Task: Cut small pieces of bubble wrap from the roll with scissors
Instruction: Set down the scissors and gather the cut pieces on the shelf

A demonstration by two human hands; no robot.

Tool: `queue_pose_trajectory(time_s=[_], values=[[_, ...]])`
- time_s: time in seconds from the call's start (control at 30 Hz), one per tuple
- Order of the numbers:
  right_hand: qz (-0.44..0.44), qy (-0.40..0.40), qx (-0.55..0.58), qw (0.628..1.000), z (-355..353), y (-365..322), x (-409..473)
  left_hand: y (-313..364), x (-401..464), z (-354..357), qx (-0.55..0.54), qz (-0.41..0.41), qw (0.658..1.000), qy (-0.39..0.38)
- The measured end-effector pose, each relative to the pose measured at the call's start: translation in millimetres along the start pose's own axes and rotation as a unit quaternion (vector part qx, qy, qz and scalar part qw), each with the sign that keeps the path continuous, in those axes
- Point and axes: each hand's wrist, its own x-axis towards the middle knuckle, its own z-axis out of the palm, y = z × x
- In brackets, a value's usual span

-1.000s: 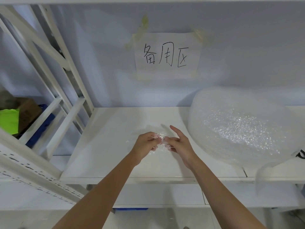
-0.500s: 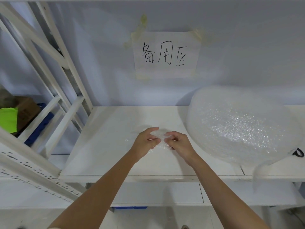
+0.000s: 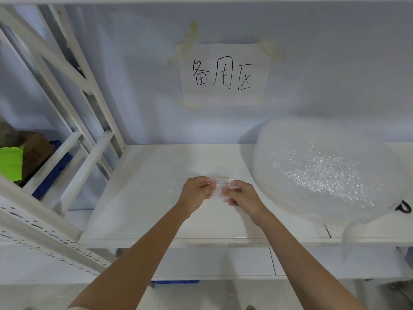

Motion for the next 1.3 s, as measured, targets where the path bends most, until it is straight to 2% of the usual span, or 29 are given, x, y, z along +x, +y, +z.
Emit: queue_pose_trajectory(time_s=[0.2, 0.37, 0.67, 0.93, 1.1, 1.3], values=[[0.02, 0.031, 0.05, 0.998, -1, 7, 1, -1, 4, 3, -0.015, -0.017, 0.999, 0.032], [0.032, 0.067, 0.043, 0.996, 1, 11, 6, -6, 5, 0, 0.002, -0.034, 0.998, 0.054], [0.068, 0.144, -0.083, 0.984, 10, 33, 20, -1, 0, -30, -0.002, -0.02, 0.991, 0.133], [0.048, 0.157, -0.212, 0.963, 22, 34, 30, -8, -5, -50, 0.022, -0.012, 0.981, 0.193], [0.056, 0.153, -0.29, 0.943, 23, 37, 28, -11, -7, -53, 0.021, -0.016, 0.979, 0.2], [0.061, 0.163, -0.314, 0.933, 23, 35, 27, -9, -9, -51, 0.014, -0.016, 0.98, 0.2]])
